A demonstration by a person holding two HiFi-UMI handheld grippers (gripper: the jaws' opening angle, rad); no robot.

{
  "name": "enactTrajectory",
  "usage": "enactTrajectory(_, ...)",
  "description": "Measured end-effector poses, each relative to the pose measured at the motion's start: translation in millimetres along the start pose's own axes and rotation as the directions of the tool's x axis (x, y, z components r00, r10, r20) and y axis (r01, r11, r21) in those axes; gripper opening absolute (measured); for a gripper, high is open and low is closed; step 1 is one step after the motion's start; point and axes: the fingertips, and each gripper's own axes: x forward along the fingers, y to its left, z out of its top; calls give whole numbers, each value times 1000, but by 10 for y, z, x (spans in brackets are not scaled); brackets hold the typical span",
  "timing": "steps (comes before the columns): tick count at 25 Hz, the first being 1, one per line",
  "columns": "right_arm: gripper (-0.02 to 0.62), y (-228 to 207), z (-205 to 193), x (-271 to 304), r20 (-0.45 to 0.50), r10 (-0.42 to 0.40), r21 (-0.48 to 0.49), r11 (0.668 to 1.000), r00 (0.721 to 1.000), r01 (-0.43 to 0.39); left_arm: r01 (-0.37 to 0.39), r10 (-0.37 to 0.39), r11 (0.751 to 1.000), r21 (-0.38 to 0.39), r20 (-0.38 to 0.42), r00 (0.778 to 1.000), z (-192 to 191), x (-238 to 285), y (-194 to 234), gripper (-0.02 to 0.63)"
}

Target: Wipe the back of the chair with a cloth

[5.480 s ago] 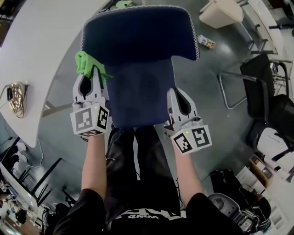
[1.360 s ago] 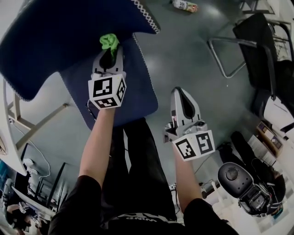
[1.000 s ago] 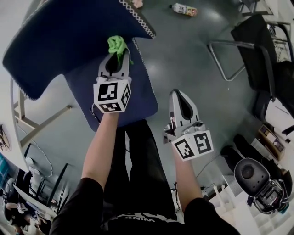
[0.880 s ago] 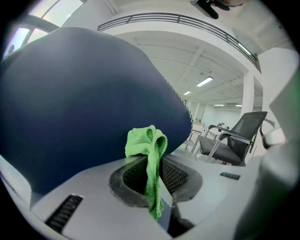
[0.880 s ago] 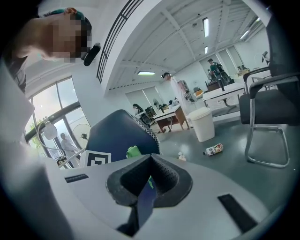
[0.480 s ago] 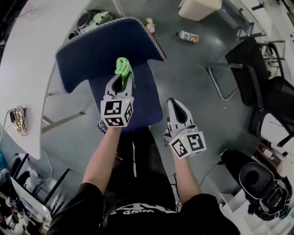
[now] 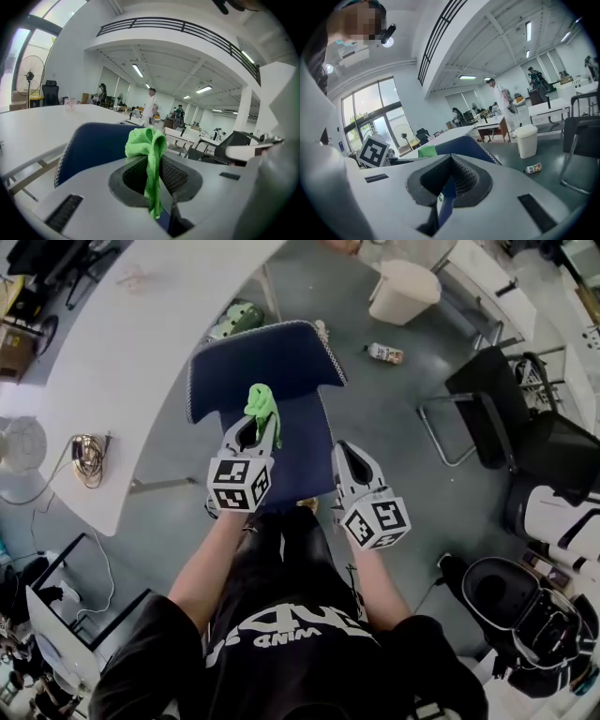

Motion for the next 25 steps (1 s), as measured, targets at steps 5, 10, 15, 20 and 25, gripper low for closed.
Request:
enactTrajectory(5,-8,400,318,-69,42,35,-32,999,998,-34,28,-30,999,37,35,999,350,-575,-16,57)
enactTrajectory(10,-8,683,467,-141,57,52,-70,996,997,-48,44,-48,998,51,77,996,555,-1009,16,57)
enactTrajectory(15,-8,933,576,-215,68,73,-107,992,995,-65,62,-72,995,80,133,988,804,-1365,21,58)
enactTrajectory(20,-8,1052,612,-320,81,83,-148,986,993,-71,56,-79,990,127,183,980,912,-1690,73,57)
enactTrajectory(25,-8,975,513,-383,90,54,-212,977,995,-34,20,-56,988,152,233,971,827,-1910,239,57)
